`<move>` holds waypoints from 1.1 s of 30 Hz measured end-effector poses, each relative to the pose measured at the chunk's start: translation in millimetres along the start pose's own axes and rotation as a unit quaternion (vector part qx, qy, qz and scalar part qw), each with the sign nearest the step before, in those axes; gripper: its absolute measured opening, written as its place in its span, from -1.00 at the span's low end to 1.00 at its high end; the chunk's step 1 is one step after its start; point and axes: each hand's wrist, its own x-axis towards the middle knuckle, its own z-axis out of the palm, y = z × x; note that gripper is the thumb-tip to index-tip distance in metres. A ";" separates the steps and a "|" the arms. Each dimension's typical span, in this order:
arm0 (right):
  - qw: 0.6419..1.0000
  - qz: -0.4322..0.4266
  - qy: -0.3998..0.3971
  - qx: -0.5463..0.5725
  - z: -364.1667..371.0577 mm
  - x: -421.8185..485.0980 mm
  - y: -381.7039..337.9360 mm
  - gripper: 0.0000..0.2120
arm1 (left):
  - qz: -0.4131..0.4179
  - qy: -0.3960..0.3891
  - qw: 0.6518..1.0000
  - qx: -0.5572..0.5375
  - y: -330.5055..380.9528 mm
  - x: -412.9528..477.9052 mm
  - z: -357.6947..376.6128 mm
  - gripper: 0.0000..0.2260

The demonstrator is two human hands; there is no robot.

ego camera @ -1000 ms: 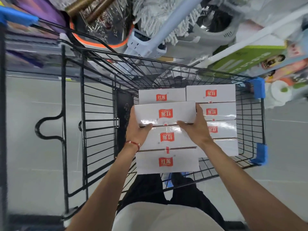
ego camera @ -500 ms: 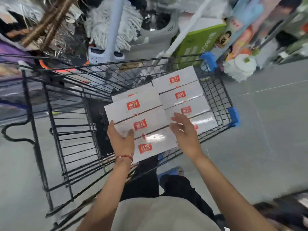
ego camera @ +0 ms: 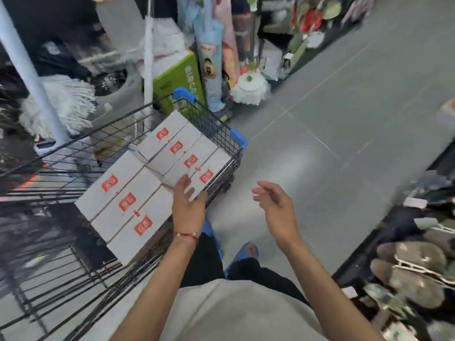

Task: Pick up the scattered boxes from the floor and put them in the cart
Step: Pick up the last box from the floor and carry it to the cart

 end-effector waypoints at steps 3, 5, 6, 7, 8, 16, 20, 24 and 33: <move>0.997 0.008 0.063 0.043 -40.6 0.4 -7.7 -0.78 | 0.032 -0.073 0.996 0.035 18.8 -13.5 42.6 -0.53; 0.993 0.015 0.100 0.060 -64.6 3.4 -9.4 -0.81 | 0.055 -0.119 0.990 0.058 28.9 -18.1 70.1 -0.55; 0.991 0.016 0.118 0.069 -76.5 6.2 -8.9 -0.82 | 0.063 -0.141 0.986 0.069 33.0 -18.5 84.7 -0.56; 0.988 0.019 0.135 0.078 -88.2 8.9 -8.2 -0.82 | 0.070 -0.162 0.981 0.081 36.0 -17.3 99.1 -0.57; 0.984 0.022 0.152 0.089 -99.8 11.9 -7.2 -0.83 | 0.075 -0.182 0.976 0.092 38.7 -15.4 114.3 -0.59; 0.953 0.060 0.257 0.151 -192.8 61.7 -4.8 -0.81 | 0.087 -0.300 0.936 0.160 63.4 5.5 243.5 -0.66; 0.940 0.073 0.291 0.159 -236.8 109.9 -18.5 -0.81 | 0.078 -0.345 0.919 0.175 82.4 25.7 317.2 -0.69; 0.932 0.086 0.316 0.157 -279.3 171.0 -50.0 -0.81 | 0.068 -0.391 0.899 0.186 116.5 49.5 397.8 -0.70; 0.899 0.087 0.380 0.200 -373.5 276.7 -116.2 -0.80 | 0.108 -0.491 0.833 0.231 195.3 88.3 569.0 -0.69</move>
